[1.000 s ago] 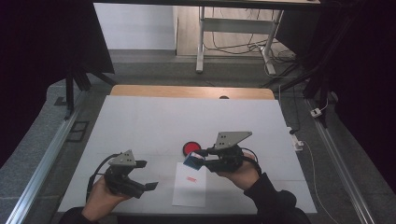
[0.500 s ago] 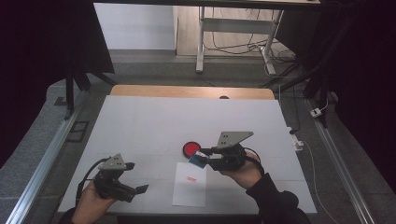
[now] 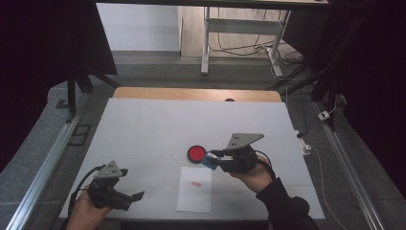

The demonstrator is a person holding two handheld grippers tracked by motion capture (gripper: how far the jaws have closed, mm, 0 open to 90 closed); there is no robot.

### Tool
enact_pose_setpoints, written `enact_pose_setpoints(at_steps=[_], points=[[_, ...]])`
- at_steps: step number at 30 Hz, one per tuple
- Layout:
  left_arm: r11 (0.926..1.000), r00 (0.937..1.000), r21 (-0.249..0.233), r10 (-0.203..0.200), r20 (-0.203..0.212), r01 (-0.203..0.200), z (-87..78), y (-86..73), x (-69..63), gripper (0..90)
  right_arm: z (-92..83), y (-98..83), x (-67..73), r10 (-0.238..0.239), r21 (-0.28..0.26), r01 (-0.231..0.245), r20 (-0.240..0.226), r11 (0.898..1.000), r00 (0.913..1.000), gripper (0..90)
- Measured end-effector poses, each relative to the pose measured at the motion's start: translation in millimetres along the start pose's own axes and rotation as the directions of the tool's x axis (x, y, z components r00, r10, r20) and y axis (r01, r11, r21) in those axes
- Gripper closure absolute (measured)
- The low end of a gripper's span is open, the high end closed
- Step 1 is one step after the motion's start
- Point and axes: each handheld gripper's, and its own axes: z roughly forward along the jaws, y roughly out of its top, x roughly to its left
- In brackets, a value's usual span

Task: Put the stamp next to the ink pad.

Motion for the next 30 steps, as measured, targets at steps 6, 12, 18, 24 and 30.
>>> enact_pose_setpoints(at_steps=[6,12,18,24,30], points=[[0.9999,0.9997,-0.003,-0.012,-0.022,0.012,-5.2,-4.9,1.2,0.0,-3.1,-5.7,-7.3,0.014,0.025,-0.015,0.038,1.000,0.9992,69.5],[0.9999,0.9996,-0.008,-0.012,-0.026,0.012,-7.6,-6.8,1.3,0.0,-6.7,-12.8,-16.2,0.031,0.047,-0.036,0.089,0.998,0.9955,69.5],[0.9997,0.9994,0.013,-0.021,-0.029,0.021,-9.3,-8.6,2.2,0.0,-11.9,-21.2,-27.9,0.054,0.062,-0.064,0.144,0.996,0.9881,69.5],[0.9999,0.9996,0.007,-0.013,-0.023,0.014,-10.9,-9.8,1.8,0.0,-16.8,-29.4,-39.4,0.080,0.073,-0.095,0.192,0.993,0.9781,69.4],[0.9999,0.9999,0.009,-0.005,-0.012,0.005,-10.4,-9.6,1.3,0.0,-18.3,-36.5,-47.1,0.086,0.094,-0.110,0.231,0.990,0.9691,69.5]])
